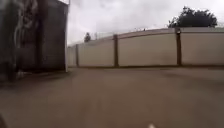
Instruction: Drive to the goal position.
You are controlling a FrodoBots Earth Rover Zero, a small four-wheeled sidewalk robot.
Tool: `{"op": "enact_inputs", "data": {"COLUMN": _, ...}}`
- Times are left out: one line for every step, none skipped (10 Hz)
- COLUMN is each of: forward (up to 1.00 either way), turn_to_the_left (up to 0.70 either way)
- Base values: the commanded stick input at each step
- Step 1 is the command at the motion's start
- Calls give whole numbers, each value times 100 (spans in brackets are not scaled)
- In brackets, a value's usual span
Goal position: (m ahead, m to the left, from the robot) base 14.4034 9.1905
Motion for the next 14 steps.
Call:
{"op": "enact_inputs", "data": {"forward": 70, "turn_to_the_left": 0}}
{"op": "enact_inputs", "data": {"forward": 70, "turn_to_the_left": 0}}
{"op": "enact_inputs", "data": {"forward": 70, "turn_to_the_left": 0}}
{"op": "enact_inputs", "data": {"forward": 70, "turn_to_the_left": 0}}
{"op": "enact_inputs", "data": {"forward": 70, "turn_to_the_left": 0}}
{"op": "enact_inputs", "data": {"forward": 70, "turn_to_the_left": 0}}
{"op": "enact_inputs", "data": {"forward": 70, "turn_to_the_left": 0}}
{"op": "enact_inputs", "data": {"forward": 70, "turn_to_the_left": 0}}
{"op": "enact_inputs", "data": {"forward": 70, "turn_to_the_left": 0}}
{"op": "enact_inputs", "data": {"forward": 70, "turn_to_the_left": 0}}
{"op": "enact_inputs", "data": {"forward": 70, "turn_to_the_left": 0}}
{"op": "enact_inputs", "data": {"forward": 70, "turn_to_the_left": 0}}
{"op": "enact_inputs", "data": {"forward": 70, "turn_to_the_left": 0}}
{"op": "enact_inputs", "data": {"forward": 70, "turn_to_the_left": 0}}
